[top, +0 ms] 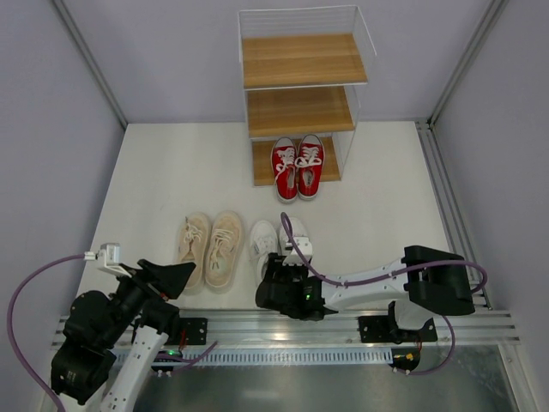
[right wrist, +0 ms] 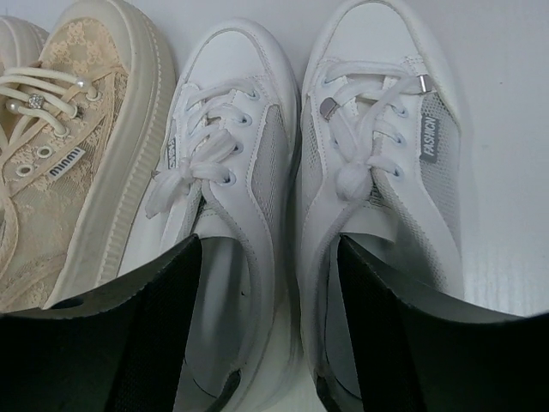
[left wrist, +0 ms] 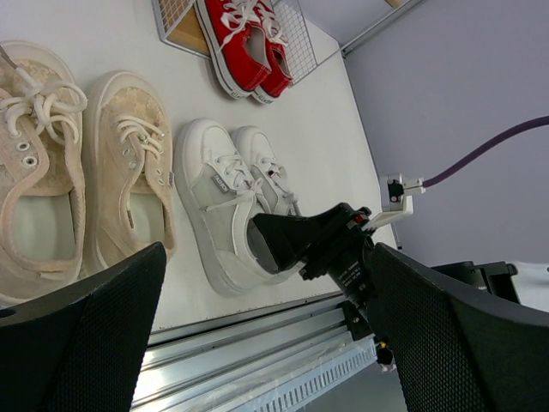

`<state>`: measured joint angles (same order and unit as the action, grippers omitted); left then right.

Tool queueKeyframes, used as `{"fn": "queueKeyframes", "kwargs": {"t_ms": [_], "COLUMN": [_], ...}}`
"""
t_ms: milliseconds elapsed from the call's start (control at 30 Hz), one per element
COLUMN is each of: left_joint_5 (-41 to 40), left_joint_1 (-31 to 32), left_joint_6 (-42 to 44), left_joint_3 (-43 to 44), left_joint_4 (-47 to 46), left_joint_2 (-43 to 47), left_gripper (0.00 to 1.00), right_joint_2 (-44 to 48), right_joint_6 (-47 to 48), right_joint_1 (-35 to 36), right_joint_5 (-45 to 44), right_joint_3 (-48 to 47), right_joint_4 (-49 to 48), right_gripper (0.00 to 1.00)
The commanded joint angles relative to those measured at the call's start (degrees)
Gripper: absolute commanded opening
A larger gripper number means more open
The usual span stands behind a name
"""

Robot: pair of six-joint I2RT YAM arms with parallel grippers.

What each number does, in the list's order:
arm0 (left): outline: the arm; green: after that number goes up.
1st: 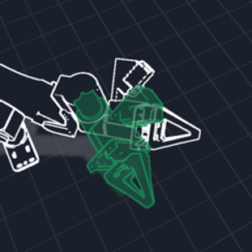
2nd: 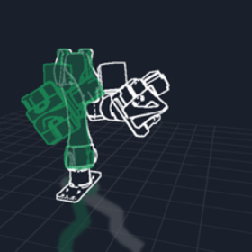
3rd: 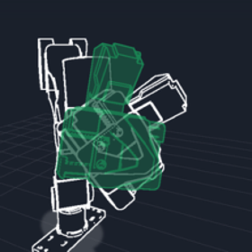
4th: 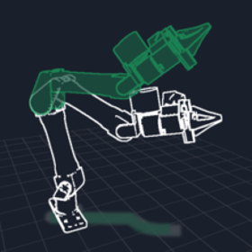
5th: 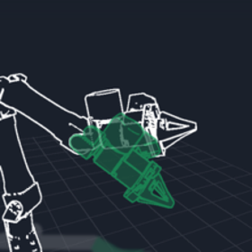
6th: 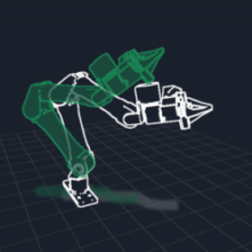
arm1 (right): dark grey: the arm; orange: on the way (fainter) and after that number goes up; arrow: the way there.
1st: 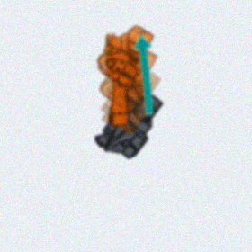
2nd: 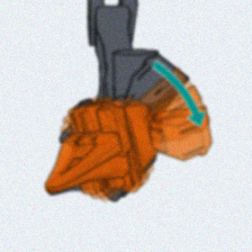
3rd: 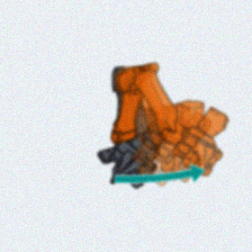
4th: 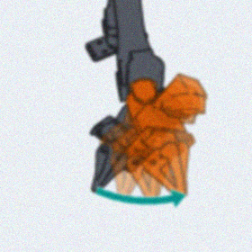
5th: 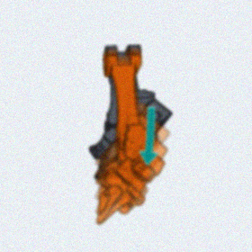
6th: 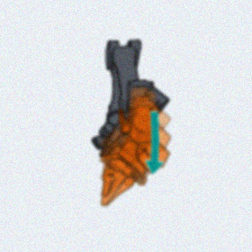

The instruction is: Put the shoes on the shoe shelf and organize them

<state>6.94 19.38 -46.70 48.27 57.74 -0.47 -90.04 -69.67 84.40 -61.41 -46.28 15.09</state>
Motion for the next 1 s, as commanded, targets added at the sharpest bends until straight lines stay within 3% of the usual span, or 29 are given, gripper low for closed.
{"fn": "queueKeyframes", "kwargs": {"t_ms": [0,167,400,533,600,633,733,967], "left_joint_5": [1.2,1.2,0.7,0.3,0.2,0.2,0.0,-0.2], "left_joint_1": [0.0,-0.1,0.0,0.0,-0.1,-0.1,-0.1,-0.1], "left_joint_6": [-0.2,-0.4,0.1,0.6,0.6,0.6,0.6,0.6], "left_joint_3": [-0.6,-0.8,-0.5,0.1,0.2,0.2,0.2,0.2], "left_joint_4": [-0.8,-0.9,0.2,0.9,1.0,1.2,1.4,1.2], "left_joint_2": [3.0,3.0,3.1,3.0,3.0,3.1,3.1,3.1], "left_gripper": [1.0,1.0,1.0,1.0,1.0,1.0,1.0,1.0], "right_joint_2": [-0.9,-2.1,-7.0,-7.7,-7.3,-7.1,-4.5,8.4], "right_joint_6": [1.9,10.1,6.5,3.4,2.9,2.7,3.0,6.6], "right_joint_1": [-2.4,-4.2,-6.4,-7.8,-8.4,-8.5,-8.4,-4.8], "right_joint_5": [5.1,13.8,18.3,19.0,19.1,18.7,17.0,8.6], "right_joint_3": [2.8,3.0,0.1,-0.4,-0.6,-1.2,-2.0,-2.1], "right_joint_4": [-9.5,-17.6,-11.7,-6.9,-4.5,-3.5,0.6,6.0], "right_gripper": [0.65,0.65,0.62,0.45,0.31,0.2,0.04,0.04]}}
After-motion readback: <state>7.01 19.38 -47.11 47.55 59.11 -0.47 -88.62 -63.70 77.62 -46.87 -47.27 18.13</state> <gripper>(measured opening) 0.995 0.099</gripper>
